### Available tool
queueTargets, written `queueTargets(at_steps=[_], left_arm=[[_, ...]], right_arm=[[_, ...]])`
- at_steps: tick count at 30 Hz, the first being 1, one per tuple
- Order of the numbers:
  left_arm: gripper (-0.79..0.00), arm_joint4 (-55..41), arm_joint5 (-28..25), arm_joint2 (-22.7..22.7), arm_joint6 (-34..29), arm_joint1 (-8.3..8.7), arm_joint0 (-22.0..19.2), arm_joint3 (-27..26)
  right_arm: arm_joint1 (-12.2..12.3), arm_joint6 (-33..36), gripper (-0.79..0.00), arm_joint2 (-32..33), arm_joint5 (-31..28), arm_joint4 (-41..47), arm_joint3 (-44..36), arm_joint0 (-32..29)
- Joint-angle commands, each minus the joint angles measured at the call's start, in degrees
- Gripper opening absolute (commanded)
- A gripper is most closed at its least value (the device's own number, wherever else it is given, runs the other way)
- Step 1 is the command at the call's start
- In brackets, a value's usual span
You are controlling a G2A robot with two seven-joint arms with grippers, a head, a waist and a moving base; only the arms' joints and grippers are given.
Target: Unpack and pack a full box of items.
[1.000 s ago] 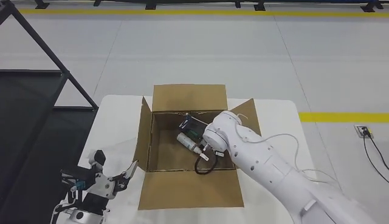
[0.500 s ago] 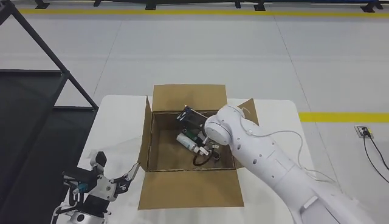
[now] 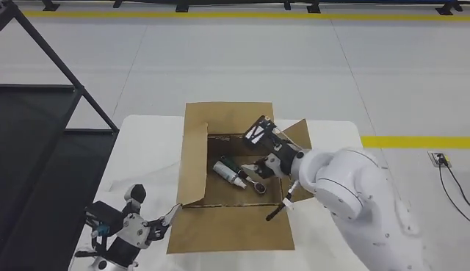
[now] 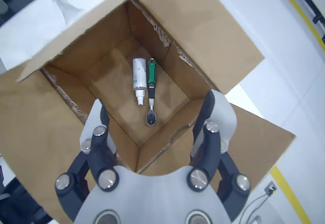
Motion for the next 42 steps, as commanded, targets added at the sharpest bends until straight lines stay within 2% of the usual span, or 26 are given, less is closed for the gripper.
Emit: queueTargets(at_steps=[1, 3, 4, 15, 18, 21, 26, 30, 36, 38, 42], left_arm=[[0.000, -4.71, -3.85, 0.06, -1.70, 0.10, -0.30, 0.72], [0.000, -15.53, -13.30, 1.20, -8.52, 0.52, -0.38, 1.73], [0.000, -18.30, -15.01, 0.49, -11.14, 0.73, -0.83, 2.16], [0.000, -18.30, -15.01, 0.49, -11.14, 0.73, -0.83, 2.16], [0.000, -19.29, -12.54, 0.85, -9.86, 0.57, -1.73, 1.58], [0.000, -19.48, -10.69, 1.65, -10.68, 0.52, -3.18, 1.10], [0.000, -20.13, -8.23, 4.24, -16.17, 0.57, -7.74, 1.88], [0.000, -20.92, -6.12, 7.04, -21.12, 0.57, -12.41, 3.73], [0.000, -20.64, -2.80, 10.85, -26.92, 0.48, -17.38, 6.29], [0.000, -20.61, -1.88, 11.64, -28.25, 0.47, -18.56, 6.90], [0.000, -20.50, -0.67, 12.86, -29.64, 0.43, -20.13, 8.34]], right_arm=[[0.40, -2.41, 0.000, 4.91, 0.66, 4.14, -4.51, -3.17], [0.53, -2.66, 0.000, 6.34, 1.08, 5.68, -5.13, -3.98], [0.53, -2.66, 0.000, 6.34, 1.08, 5.68, -5.13, -3.98], [0.52, -3.78, 0.000, 6.24, 0.56, 7.32, -4.28, -4.71], [0.65, -7.05, 0.000, 8.94, 1.60, 11.40, -1.96, -5.12], [1.10, -8.40, 0.000, 14.31, 2.25, 17.68, -0.91, -6.58], [2.15, -6.76, 0.000, 24.07, 5.56, 25.35, 2.57, -8.89], [2.89, -2.47, 0.000, 28.47, 4.43, 34.50, 7.27, -9.77], [3.79, 1.11, 0.000, 28.94, 3.13, 38.80, 15.37, -8.65], [4.09, 2.55, 0.000, 27.72, 4.27, 37.00, 18.06, -7.44], [4.25, 4.72, 0.000, 25.10, 1.62, 41.83, 22.32, -4.54]])
